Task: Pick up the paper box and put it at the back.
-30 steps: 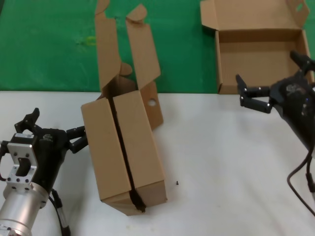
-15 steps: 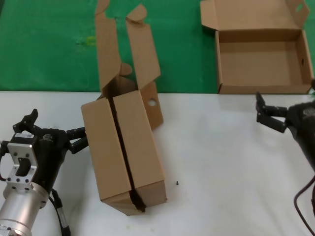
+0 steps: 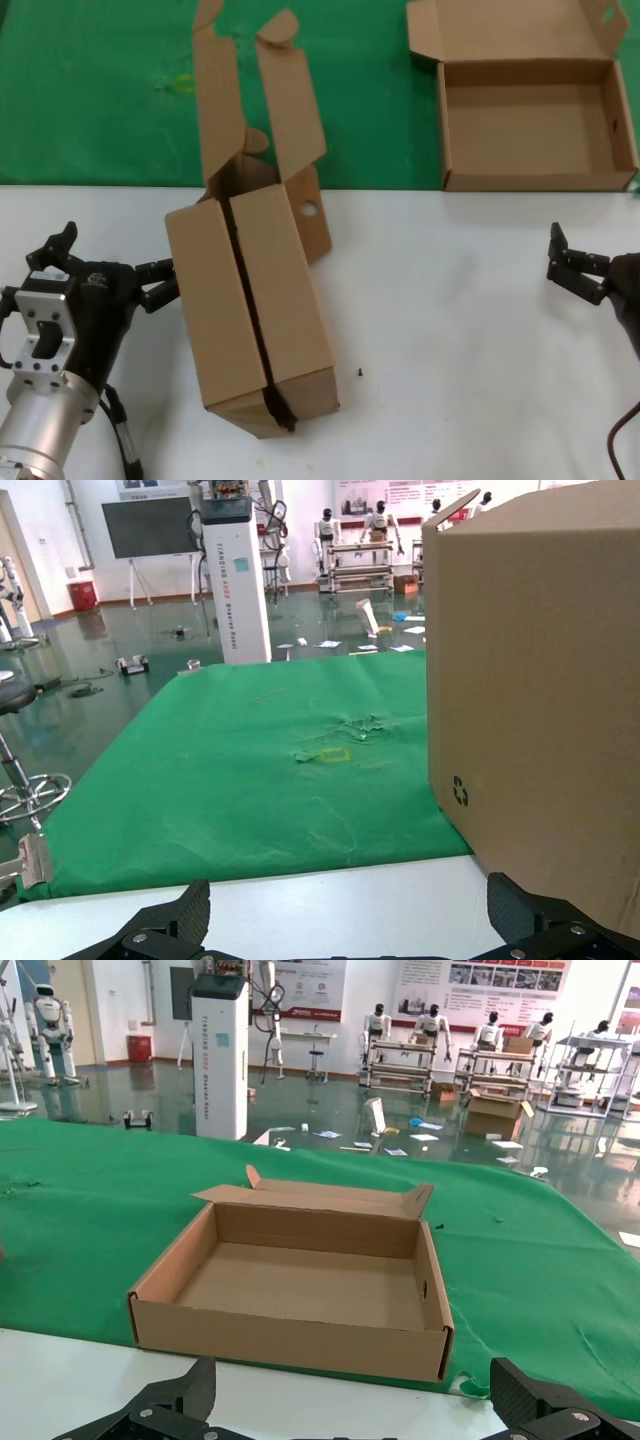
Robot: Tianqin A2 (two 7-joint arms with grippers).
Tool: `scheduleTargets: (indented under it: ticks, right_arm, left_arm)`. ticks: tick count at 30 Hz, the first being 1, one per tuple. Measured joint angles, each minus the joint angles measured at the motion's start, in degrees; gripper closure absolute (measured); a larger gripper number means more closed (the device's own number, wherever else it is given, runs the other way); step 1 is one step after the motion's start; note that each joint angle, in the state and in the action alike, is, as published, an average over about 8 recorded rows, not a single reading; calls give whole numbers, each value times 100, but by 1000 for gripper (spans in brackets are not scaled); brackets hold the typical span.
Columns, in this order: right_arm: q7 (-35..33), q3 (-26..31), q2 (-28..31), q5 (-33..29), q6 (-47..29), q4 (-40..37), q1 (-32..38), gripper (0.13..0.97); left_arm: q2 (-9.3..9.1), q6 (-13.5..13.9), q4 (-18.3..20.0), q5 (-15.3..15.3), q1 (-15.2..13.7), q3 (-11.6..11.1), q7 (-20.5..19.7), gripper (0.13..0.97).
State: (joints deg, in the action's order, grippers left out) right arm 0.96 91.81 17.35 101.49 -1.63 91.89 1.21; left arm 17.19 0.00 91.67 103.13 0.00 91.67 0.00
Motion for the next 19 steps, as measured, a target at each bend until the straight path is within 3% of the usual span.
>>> scheduleTargets:
  ticks: [19]
  right_arm:
    - [-4,-1,-1,7,7,-1,-5,129]
  left_arm:
    - [0,0,0,0,0,0,0,132]
